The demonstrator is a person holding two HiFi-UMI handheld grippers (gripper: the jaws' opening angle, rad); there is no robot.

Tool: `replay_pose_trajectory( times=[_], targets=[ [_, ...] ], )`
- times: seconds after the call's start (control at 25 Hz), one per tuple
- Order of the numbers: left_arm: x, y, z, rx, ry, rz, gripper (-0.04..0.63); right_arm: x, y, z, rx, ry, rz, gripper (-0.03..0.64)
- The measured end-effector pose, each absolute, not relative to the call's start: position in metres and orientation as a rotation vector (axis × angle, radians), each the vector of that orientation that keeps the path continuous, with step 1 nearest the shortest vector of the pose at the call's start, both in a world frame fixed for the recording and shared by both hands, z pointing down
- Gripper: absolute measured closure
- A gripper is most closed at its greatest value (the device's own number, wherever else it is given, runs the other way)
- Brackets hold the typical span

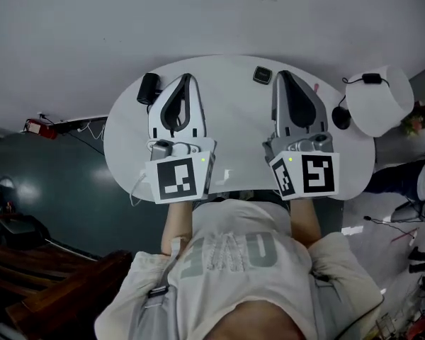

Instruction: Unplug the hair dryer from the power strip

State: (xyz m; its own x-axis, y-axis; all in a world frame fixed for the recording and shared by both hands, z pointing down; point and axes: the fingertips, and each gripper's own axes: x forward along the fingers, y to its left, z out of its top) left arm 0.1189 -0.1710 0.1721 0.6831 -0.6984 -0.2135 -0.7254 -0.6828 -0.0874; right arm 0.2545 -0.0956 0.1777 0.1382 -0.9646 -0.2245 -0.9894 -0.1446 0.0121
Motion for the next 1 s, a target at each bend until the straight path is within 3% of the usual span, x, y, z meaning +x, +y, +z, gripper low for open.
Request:
replay_pose_trajectory(
  times=[1.0],
  targets=[
    [0.114,-0.171,0.172,-2.730,1.175,0.243,0.581,0.241,-0.103,0.179,-2.264,2.050,0.362,0.595]
  ],
)
